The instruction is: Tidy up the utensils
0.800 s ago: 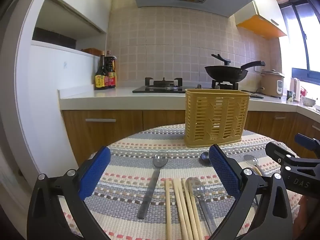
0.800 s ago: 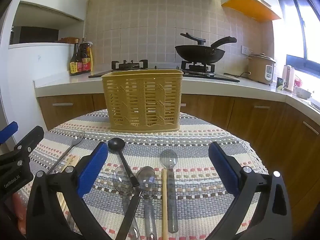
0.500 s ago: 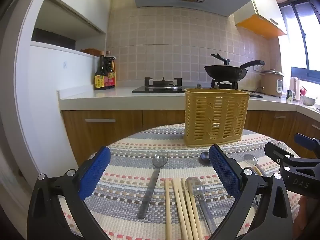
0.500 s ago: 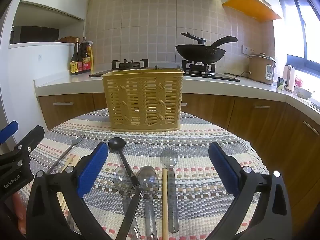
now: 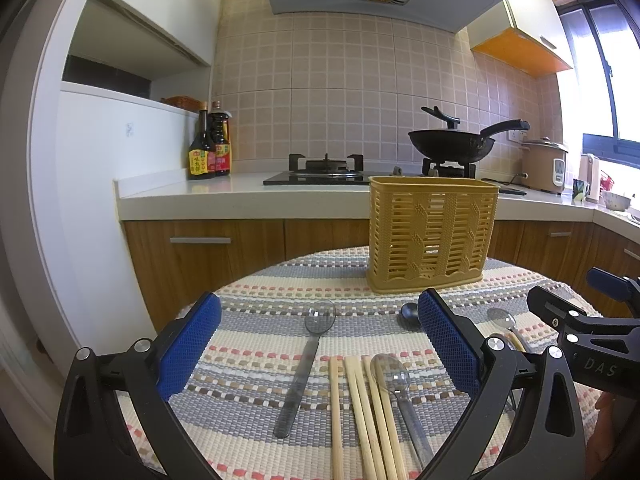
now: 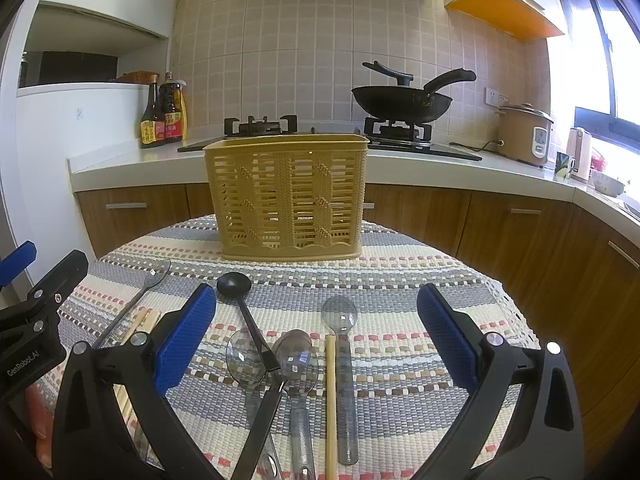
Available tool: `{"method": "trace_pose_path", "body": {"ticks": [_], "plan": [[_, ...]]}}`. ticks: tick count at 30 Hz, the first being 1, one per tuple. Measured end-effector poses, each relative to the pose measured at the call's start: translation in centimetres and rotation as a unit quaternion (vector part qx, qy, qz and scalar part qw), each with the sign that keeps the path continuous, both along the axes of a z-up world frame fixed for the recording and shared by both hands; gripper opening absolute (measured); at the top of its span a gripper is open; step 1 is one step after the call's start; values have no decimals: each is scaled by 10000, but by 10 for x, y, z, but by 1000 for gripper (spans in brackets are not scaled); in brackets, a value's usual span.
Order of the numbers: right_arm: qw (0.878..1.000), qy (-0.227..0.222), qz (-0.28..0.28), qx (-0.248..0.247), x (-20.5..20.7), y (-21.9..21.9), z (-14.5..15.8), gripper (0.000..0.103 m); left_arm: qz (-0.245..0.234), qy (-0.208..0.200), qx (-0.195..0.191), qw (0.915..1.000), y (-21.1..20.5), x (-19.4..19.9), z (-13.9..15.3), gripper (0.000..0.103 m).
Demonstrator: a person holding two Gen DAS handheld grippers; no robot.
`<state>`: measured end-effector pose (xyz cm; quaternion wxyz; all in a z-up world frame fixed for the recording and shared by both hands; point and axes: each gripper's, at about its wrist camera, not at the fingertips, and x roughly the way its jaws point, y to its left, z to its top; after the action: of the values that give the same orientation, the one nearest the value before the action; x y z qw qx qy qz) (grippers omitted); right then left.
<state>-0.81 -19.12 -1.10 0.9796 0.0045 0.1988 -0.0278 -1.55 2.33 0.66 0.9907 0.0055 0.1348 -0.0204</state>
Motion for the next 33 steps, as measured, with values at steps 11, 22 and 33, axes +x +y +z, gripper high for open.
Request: {"method": "trace_pose_path", "body": {"ticks": [11, 22, 33], "plan": [[10000, 15, 23, -38, 4, 2, -6, 95, -11, -3, 1, 10000, -1, 0, -1, 95], [9999, 8, 51, -95, 3, 4, -6, 95, -14, 0, 1, 10000, 0, 0, -2, 95], [9999, 37, 31, -115, 3, 2, -6, 95, -42, 77, -100, 9999, 4, 3, -2, 95]]}}
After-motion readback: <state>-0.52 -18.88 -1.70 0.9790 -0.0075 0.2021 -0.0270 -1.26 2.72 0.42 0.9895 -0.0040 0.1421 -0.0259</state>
